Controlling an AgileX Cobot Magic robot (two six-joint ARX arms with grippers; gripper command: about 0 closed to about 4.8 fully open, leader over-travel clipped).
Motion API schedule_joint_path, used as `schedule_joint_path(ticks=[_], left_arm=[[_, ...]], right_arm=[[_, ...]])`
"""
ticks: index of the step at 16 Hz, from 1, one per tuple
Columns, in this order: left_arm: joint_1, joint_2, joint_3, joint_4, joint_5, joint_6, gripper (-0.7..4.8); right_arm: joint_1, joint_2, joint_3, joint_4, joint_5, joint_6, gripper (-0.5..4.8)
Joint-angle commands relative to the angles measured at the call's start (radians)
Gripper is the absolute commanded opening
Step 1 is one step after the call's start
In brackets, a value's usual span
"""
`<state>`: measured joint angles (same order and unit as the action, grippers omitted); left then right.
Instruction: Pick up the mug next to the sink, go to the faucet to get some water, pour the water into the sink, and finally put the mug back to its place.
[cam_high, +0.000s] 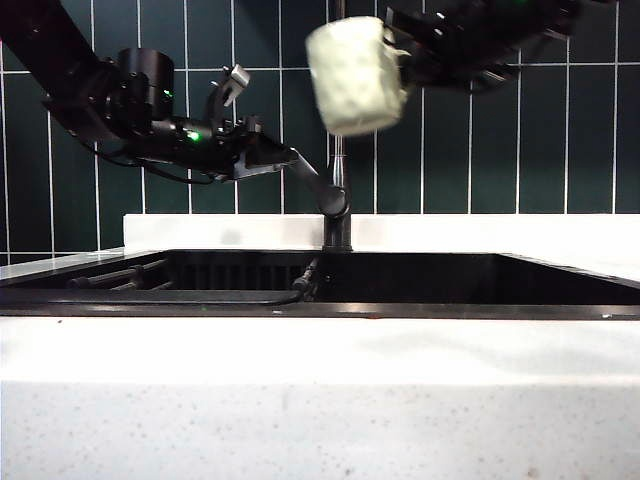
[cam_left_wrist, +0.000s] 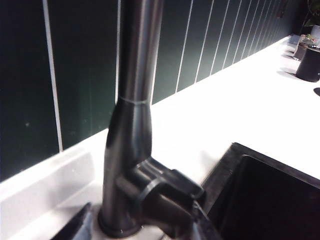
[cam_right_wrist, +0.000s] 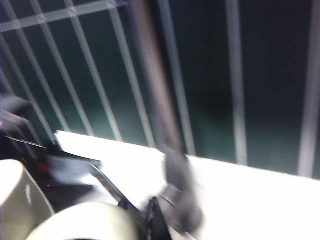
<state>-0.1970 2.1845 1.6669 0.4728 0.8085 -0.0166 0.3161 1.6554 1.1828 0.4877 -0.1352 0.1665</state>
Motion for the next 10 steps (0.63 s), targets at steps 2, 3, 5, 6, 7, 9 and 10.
schedule_joint_path(ticks=[2,3,5,6,7,9,10], left_arm=[[-0.018,0.009,0.051,0.018,0.027,0.000,2.42],[-0.018,0.009,0.050,0.013,0.064,-0.003,2.41],[-0.019,0.009,0.050,-0.042,0.167,-0.025,2.41],[-0.019,0.009,0.050,-0.058,0.197,-0.026,2.41],[-0.019,0.009,0.050,-0.089,0.233,-0.026,2.41],[-0.019,0.009,0.050,-0.119,0.305,-0.030,2.40],[-0.019,0.009,0.050,-0.125,0.320,-0.032,2.39]], right_arm=[[0.022,0.025,0.119,-0.013,-0.035,0.022,-0.01],[0.022,0.025,0.129,-0.013,-0.046,0.022,-0.01],[0.021,0.025,0.156,-0.024,-0.048,0.021,-0.01],[0.021,0.025,0.156,-0.016,-0.051,0.021,-0.01],[0.021,0.025,0.156,-0.018,-0.051,0.021,-0.01],[0.021,0.025,0.156,-0.033,-0.051,0.021,-0.01],[0.021,0.025,0.156,-0.037,-0.051,0.020,-0.01]])
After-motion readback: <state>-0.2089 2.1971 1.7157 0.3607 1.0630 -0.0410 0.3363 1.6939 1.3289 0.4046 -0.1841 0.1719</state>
